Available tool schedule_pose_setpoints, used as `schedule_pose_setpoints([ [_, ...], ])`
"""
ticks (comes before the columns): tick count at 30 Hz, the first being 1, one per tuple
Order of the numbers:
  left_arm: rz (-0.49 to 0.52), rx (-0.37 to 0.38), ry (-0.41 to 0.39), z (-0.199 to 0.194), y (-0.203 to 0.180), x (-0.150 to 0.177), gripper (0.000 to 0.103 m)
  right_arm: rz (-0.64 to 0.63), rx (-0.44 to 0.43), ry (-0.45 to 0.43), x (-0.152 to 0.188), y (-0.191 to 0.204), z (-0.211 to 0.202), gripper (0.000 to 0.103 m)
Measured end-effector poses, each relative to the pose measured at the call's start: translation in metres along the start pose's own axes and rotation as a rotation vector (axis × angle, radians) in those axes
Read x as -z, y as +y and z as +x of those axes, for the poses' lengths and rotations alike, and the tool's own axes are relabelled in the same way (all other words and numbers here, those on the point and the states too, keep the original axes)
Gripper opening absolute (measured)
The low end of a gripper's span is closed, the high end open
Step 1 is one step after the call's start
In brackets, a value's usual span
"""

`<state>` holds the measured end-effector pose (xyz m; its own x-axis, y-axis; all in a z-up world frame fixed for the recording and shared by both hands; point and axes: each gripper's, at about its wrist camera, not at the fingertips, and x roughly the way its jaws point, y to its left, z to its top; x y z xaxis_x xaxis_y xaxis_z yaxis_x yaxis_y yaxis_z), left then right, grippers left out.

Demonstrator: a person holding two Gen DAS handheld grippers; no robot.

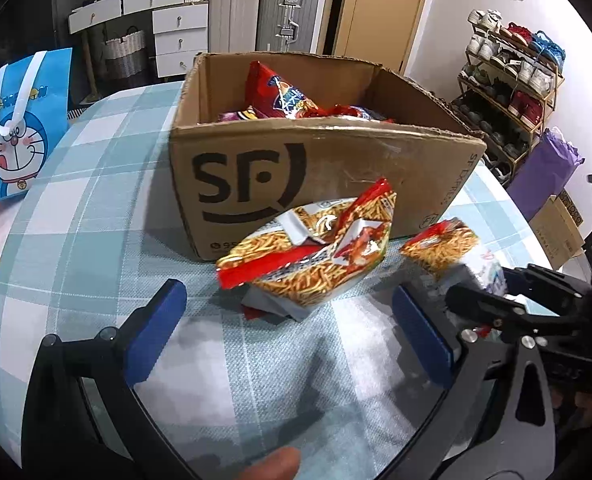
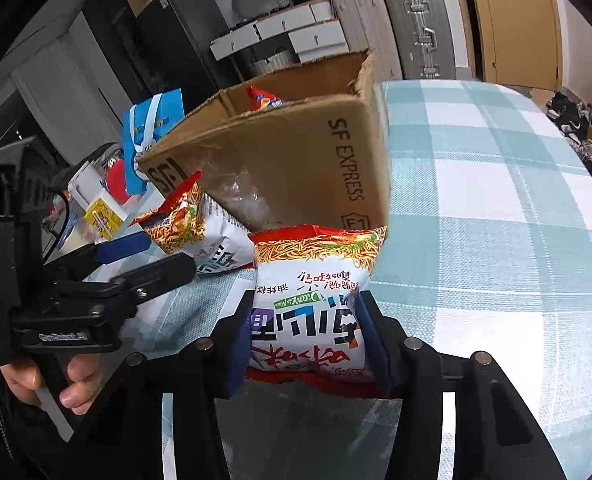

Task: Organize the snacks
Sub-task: 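Grasp the white noodle pack with the right gripper while the left grasps the orange chip bag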

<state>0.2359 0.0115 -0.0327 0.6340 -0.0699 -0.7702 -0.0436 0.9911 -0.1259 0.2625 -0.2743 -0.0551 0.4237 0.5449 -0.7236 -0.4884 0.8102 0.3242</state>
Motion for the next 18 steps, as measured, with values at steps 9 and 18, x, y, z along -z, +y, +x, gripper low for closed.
schedule_pose_setpoints([
  [9,-0.025,-0.014,-0.017,0.009,-0.008,-0.014,0.102,0.025,0.013,-0.036,0.003,-0.011,-0.014,0.050],
  [18,-0.088,0.016,-0.012,0.012,0.001,-0.022,0.081,0.031,0.016,-0.043,0.004,-0.014,-0.016,0.050],
])
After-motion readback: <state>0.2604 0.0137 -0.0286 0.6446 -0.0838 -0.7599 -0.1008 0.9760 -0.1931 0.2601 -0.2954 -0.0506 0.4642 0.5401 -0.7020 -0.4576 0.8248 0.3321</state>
